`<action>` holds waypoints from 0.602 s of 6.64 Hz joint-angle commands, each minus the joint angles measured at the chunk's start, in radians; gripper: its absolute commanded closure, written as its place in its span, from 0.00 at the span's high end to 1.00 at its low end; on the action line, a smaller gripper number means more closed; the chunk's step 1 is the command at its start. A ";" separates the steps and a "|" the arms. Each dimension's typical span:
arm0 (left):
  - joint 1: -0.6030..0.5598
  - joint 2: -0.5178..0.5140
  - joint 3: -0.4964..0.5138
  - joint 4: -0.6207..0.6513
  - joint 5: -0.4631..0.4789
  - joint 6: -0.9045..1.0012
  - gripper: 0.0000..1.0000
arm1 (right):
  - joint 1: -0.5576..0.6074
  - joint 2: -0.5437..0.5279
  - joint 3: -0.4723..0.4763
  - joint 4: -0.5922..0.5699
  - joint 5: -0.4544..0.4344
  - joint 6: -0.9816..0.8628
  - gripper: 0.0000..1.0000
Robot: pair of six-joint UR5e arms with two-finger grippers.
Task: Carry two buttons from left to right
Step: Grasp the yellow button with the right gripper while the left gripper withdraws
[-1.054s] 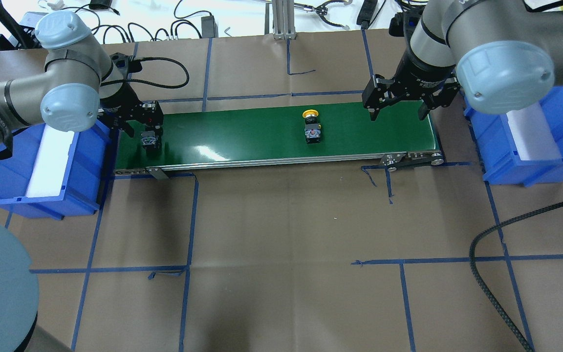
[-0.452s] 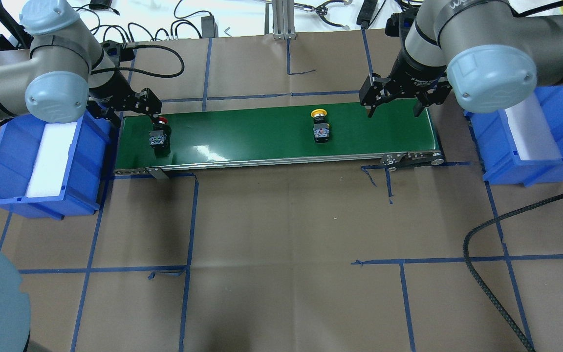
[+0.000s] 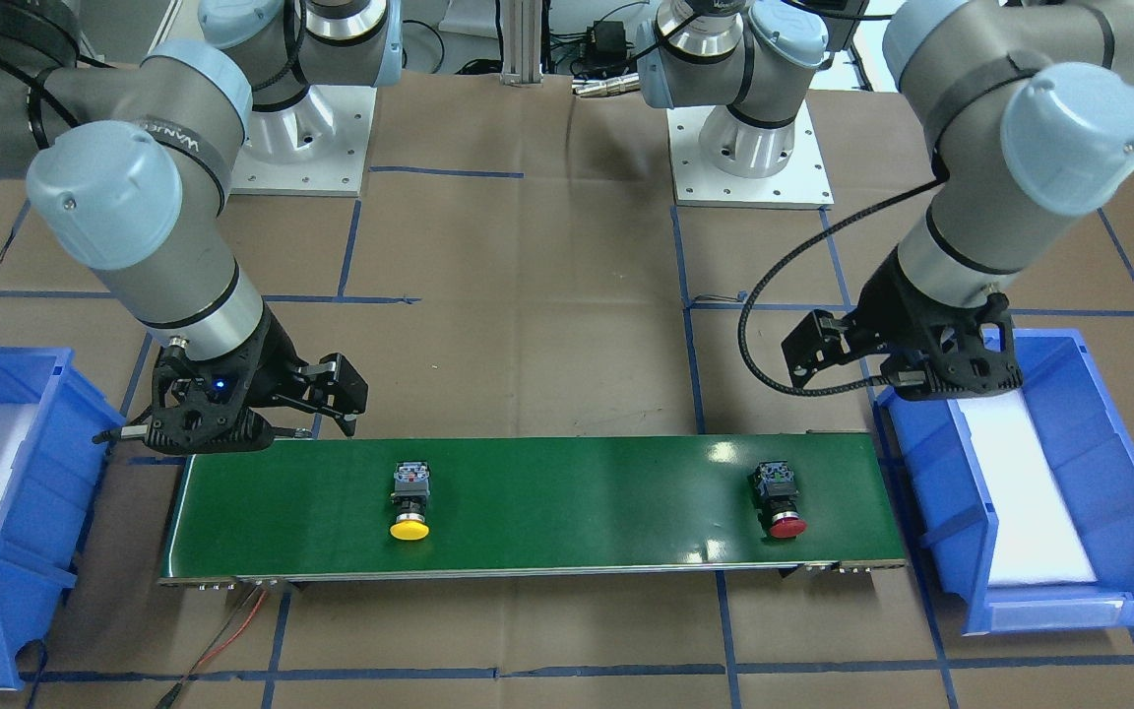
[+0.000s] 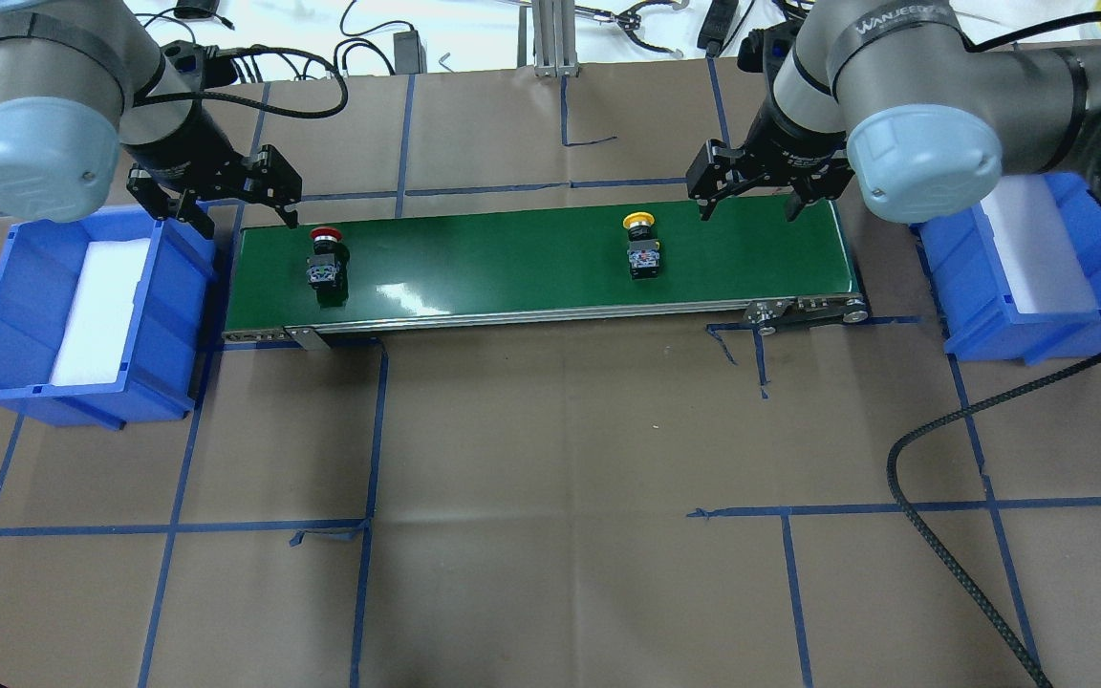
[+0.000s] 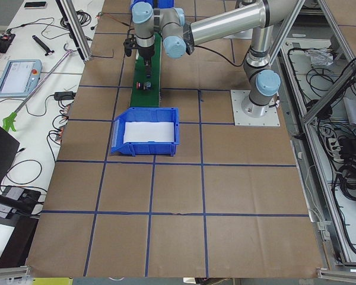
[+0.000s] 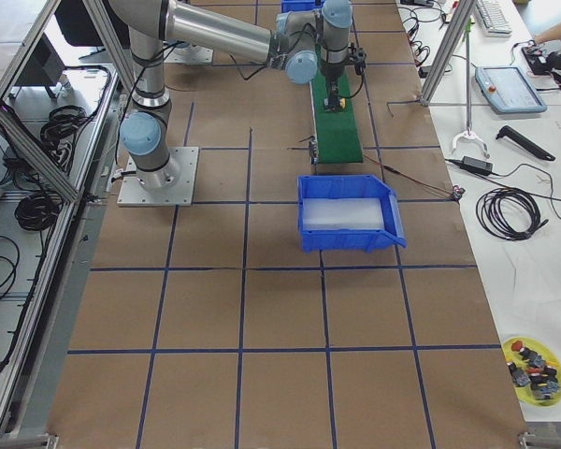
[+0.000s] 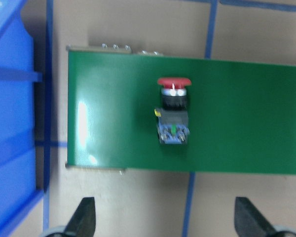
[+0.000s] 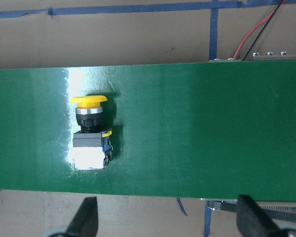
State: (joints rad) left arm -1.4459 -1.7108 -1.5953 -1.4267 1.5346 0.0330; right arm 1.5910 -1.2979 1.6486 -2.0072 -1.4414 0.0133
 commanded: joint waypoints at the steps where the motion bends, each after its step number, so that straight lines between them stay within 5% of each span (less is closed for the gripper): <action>1: -0.054 0.077 0.026 -0.138 0.001 -0.079 1.00 | -0.005 0.063 -0.035 -0.036 0.082 0.008 1.00; 4: -0.090 0.111 -0.001 -0.138 0.009 -0.067 1.00 | -0.005 0.124 -0.069 -0.021 0.079 0.028 1.00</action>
State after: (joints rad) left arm -1.5304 -1.6143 -1.5847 -1.5644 1.5414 -0.0372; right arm 1.5863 -1.1965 1.5822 -2.0330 -1.3629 0.0327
